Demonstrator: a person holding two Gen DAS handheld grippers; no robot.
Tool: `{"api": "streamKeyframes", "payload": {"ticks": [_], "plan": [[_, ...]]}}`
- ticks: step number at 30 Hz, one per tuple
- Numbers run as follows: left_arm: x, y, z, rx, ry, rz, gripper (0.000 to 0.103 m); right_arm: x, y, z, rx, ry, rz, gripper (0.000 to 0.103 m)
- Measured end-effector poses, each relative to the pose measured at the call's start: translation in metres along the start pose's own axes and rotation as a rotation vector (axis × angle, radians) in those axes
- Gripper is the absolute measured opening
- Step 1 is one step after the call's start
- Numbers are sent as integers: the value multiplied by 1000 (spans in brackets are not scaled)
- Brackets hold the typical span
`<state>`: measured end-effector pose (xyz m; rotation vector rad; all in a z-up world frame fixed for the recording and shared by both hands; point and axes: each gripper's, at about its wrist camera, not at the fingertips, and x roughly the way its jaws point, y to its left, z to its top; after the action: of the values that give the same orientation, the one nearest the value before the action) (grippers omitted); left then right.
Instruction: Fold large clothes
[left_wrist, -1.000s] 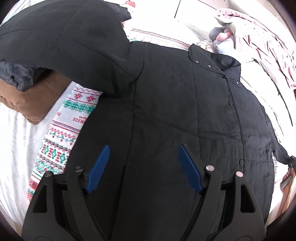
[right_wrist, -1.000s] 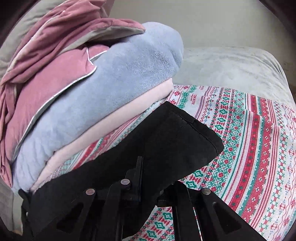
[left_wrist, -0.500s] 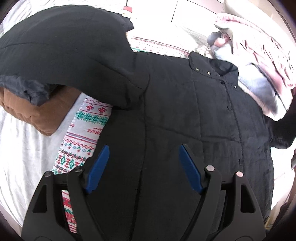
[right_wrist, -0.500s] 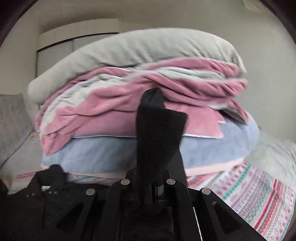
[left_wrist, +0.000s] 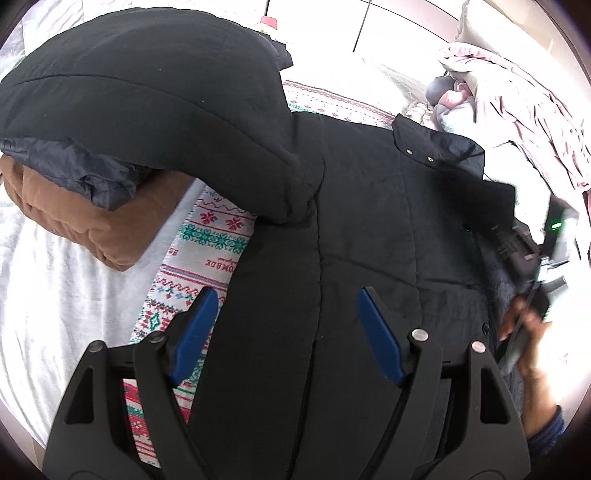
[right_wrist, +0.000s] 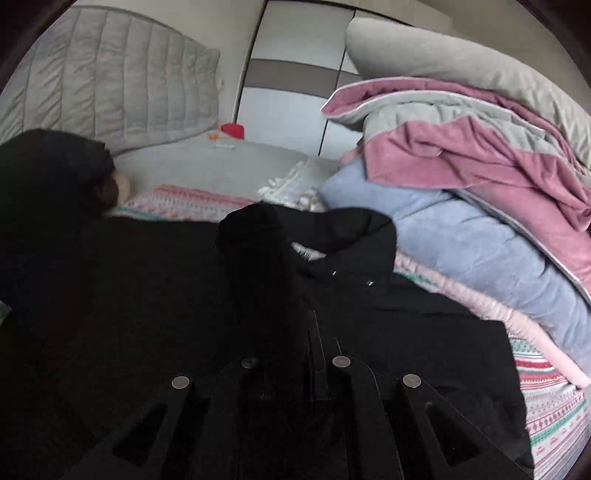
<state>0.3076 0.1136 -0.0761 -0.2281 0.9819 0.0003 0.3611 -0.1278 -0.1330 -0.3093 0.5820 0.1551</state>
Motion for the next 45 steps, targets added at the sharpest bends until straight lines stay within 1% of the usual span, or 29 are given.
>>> {"api": "streamKeyframes", "payload": {"ticks": [2,5,7,8,9,10,11,13,15,16,18,20,23,26,27,29,31,33,34,35,36,37,38,39,41,42,43,44,45], "plan": [[-2,1,0,5,-3,0,78,11,-3,-11,10,43,24,11],[-3,2,0,7,-8,1,78,12,-16,-22,16,74,60,12],[-2,3,1,1,-7,4,78,10,-18,-20,11,113,99,18],[-1,3,1,-2,-4,4,78,11,-18,-20,3,142,144,29],[-1,4,1,-4,-1,3,78,8,-15,-21,-7,161,191,48],[0,3,1,-5,1,-1,78,2,-14,-20,-16,164,237,56],[0,3,0,-4,2,-5,78,-6,-17,-19,-19,141,283,62],[-2,1,0,4,-3,-4,78,-23,-30,-18,23,75,346,64],[-5,-1,-1,11,-15,-2,78,-28,-51,-19,139,42,399,65],[-6,-1,0,11,-18,0,78,-22,-62,-21,212,69,396,65],[-6,-1,0,5,-20,-2,78,-1,-64,-26,220,149,331,63],[-6,-2,1,-6,-22,-5,78,21,-58,-35,213,221,313,59],[-6,-4,2,-4,-24,-6,78,28,-41,-37,223,206,259,59],[-9,-3,4,2,-37,3,78,34,-33,-30,194,250,209,60],[-11,-1,5,-1,-42,7,78,35,-34,-25,191,263,209,60],[-18,7,8,-20,-61,14,78,23,-45,-19,222,278,249,60],[-31,23,13,-59,-100,23,78,-5,-58,-18,247,240,257,60],[-47,43,18,-104,-145,32,78,-28,-64,-21,242,245,246,62],[-55,53,21,-125,-168,38,78,-42,-68,-29,228,290,238,64],[-64,64,24,-153,-197,53,78,-49,-70,-34,216,334,244,70],[-78,82,28,-200,-248,85,78,-58,-71,-43,202,396,272,73],[-87,95,32,-231,-282,104,78,-70,-74,-58,189,466,321,73],[-97,112,37,-269,-316,127,78,-82,-78,-68,193,491,351,73],[-102,124,41,-298,-335,144,78,-92,-80,-77,200,494,371,73],[-108,155,51,-389,-372,178,78,-116,-90,-95,214,468,422,74],[-107,173,55,-456,-380,176,78,-121,-93,-100,220,449,430,76],[-104,187,59,-509,-380,155,78,-126,-97,-106,233,419,425,77],[-100,196,61,-549,-375,132,78,-128,-102,-114,252,385,397,77],[-94,207,64,-594,-370,97,78,-126,-104,-120,262,383,371,77]]}}
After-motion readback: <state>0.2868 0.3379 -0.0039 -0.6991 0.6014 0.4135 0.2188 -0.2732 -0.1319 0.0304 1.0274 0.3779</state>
